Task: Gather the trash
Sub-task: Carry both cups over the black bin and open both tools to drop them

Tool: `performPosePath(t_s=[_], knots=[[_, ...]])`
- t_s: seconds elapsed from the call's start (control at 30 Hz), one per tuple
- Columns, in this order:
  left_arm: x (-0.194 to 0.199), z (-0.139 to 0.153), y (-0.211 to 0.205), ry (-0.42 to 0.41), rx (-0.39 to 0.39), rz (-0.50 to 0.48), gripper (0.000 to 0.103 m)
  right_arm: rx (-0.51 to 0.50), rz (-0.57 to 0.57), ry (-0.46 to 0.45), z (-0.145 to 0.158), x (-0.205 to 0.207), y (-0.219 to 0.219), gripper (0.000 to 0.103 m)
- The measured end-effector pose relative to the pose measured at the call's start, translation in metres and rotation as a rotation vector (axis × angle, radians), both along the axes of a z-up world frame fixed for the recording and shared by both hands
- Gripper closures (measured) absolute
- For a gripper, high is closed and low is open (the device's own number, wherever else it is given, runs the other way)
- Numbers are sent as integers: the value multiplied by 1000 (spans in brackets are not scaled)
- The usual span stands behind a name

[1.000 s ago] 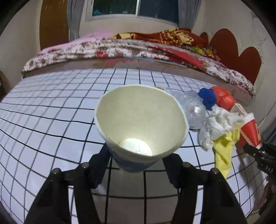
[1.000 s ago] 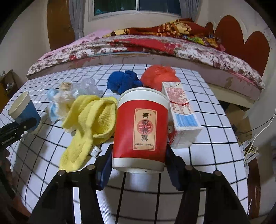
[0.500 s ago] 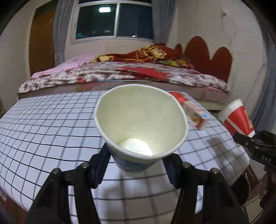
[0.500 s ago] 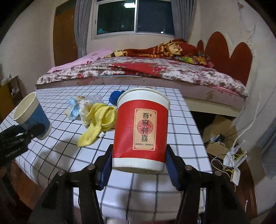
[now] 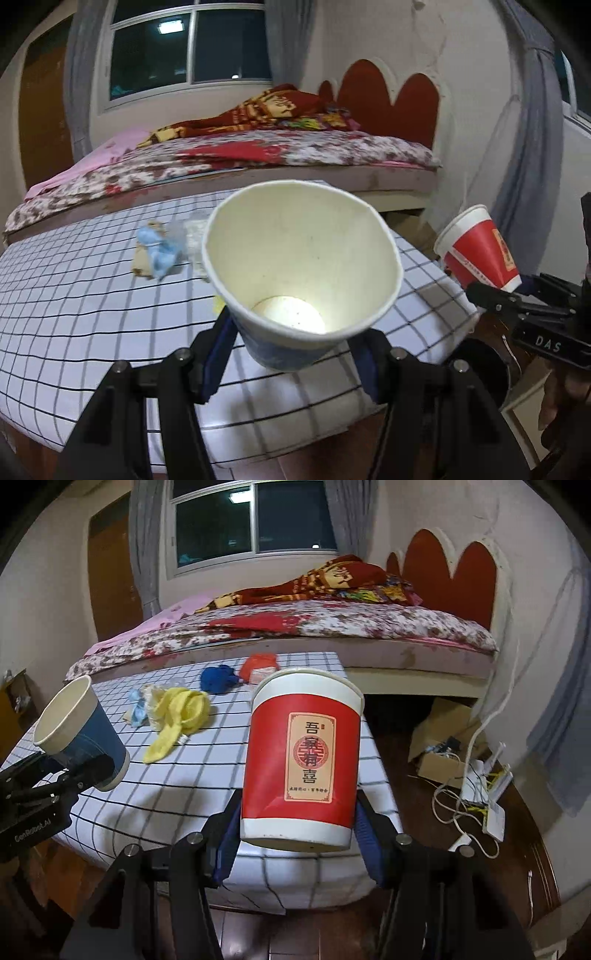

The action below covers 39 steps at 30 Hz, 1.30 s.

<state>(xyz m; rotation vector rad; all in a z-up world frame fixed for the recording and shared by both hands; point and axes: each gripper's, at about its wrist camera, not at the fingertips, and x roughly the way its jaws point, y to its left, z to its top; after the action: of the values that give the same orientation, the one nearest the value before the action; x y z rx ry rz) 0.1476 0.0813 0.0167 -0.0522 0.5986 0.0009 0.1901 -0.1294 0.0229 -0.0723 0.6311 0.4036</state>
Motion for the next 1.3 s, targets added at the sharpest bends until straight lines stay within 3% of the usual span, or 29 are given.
performPosePath(t_s=[0.73, 1.3], knots=[[3, -3, -116, 13, 11, -231, 43, 7, -188, 36, -15, -19, -112, 45], [0, -27, -211, 75, 7, -424, 43, 0, -351, 92, -43, -41, -207, 45]])
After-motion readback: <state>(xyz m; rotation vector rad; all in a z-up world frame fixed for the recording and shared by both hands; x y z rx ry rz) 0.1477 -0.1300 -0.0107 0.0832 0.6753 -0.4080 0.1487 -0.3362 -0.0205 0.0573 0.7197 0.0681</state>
